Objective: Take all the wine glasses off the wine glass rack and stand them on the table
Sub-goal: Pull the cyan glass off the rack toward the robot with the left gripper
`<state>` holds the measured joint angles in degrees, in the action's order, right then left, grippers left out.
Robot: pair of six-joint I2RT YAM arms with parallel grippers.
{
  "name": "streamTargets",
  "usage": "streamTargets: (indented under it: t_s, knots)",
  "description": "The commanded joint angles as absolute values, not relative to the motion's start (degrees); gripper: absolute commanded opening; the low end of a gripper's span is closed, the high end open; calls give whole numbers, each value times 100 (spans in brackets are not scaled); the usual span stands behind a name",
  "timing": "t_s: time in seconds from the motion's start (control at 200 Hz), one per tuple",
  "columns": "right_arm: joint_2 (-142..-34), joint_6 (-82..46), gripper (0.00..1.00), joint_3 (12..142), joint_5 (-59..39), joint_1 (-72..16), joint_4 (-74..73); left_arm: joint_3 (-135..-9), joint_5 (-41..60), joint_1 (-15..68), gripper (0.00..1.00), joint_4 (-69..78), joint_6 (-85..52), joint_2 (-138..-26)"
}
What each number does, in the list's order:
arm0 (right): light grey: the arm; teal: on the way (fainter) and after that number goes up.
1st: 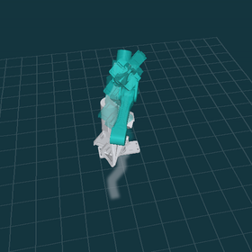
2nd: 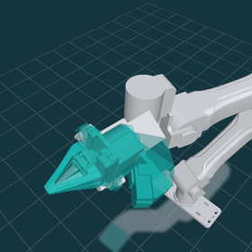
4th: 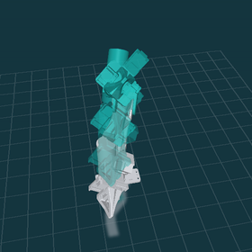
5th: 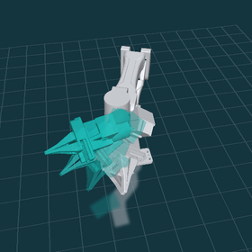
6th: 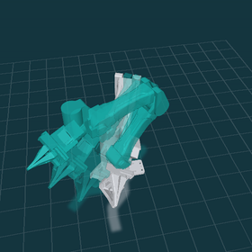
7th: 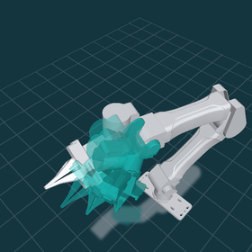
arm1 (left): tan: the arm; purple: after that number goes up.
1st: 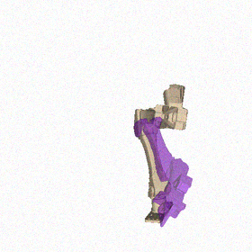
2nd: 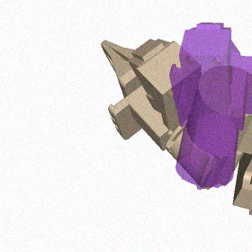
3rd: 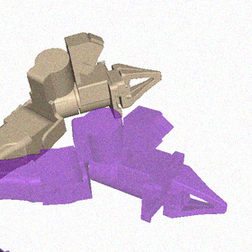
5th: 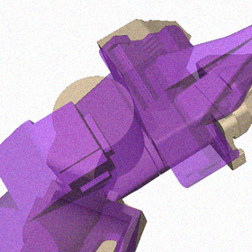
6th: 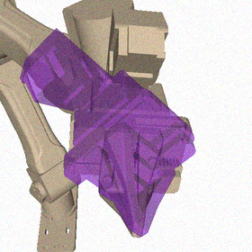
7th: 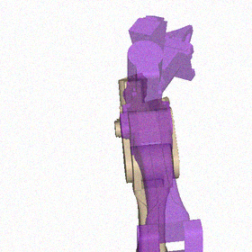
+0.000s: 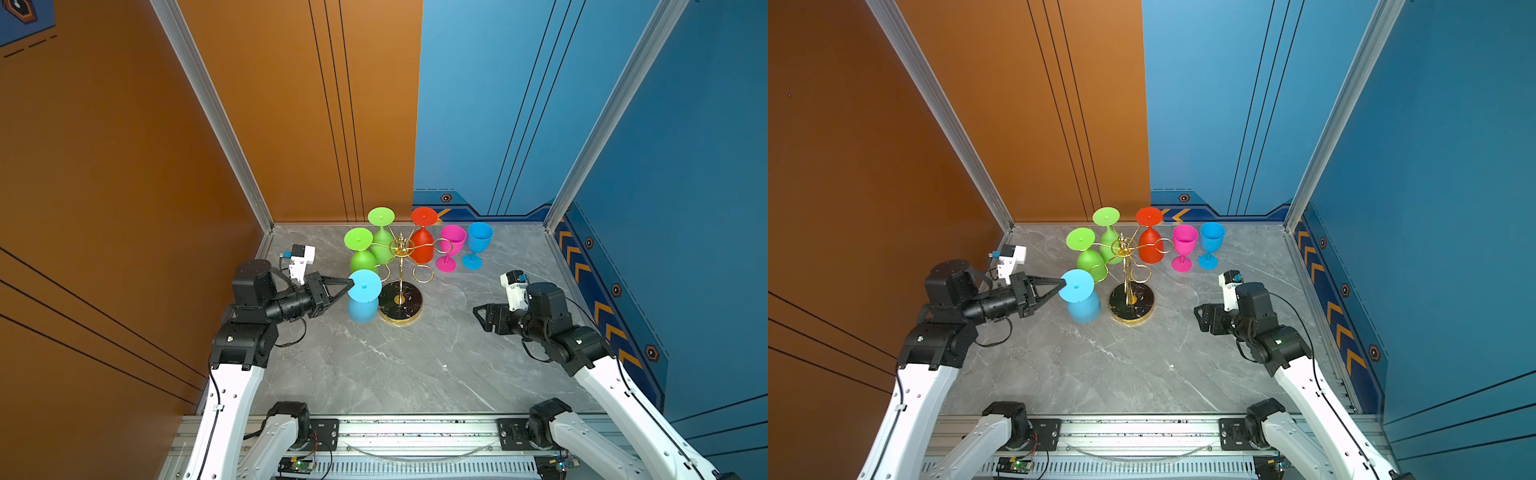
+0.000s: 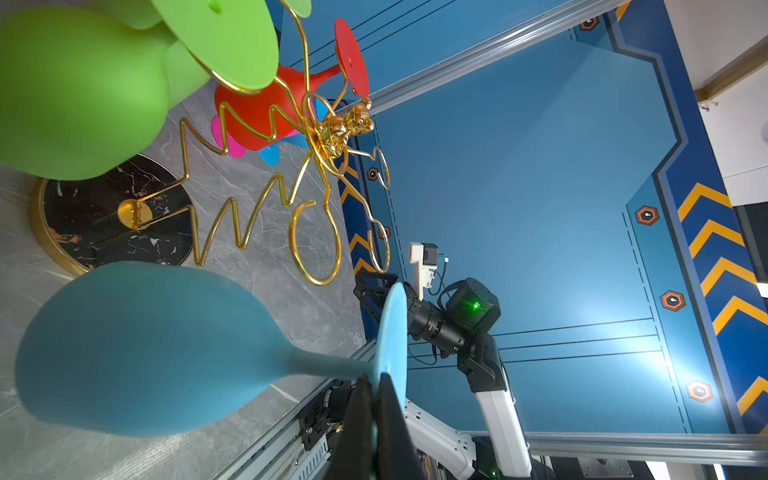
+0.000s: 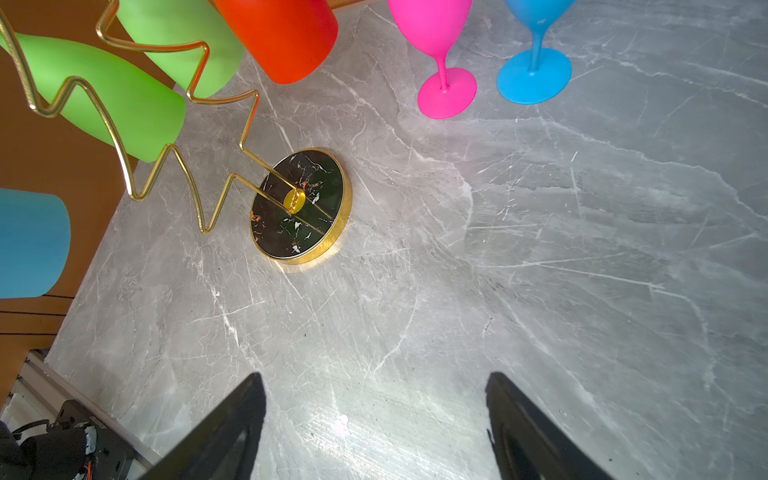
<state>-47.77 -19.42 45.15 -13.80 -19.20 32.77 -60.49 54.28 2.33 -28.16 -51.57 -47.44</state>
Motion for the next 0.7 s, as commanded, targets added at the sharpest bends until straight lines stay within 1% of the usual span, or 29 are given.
streamTargets:
  t_s: [0.0,0.145,0.395,0.696]
  knots:
    - [-4772,-2013,84,4500,-1435,-1962,3230,-5968,5804,389,0,-2839,-4973,-4683]
    - [-4799,-2014,84,4499,-1417,-1985,3231,-5948,5646,785,0,-2839,-4859,-4734]
    - [-4821,-2056,84,4534,-1401,-1999,3234,-6041,5069,1938,0,-2840,-4558,-5066]
    - [-4990,-2075,85,4544,-1372,-1995,3357,-6257,4547,3008,0,-2841,-4086,-5555]
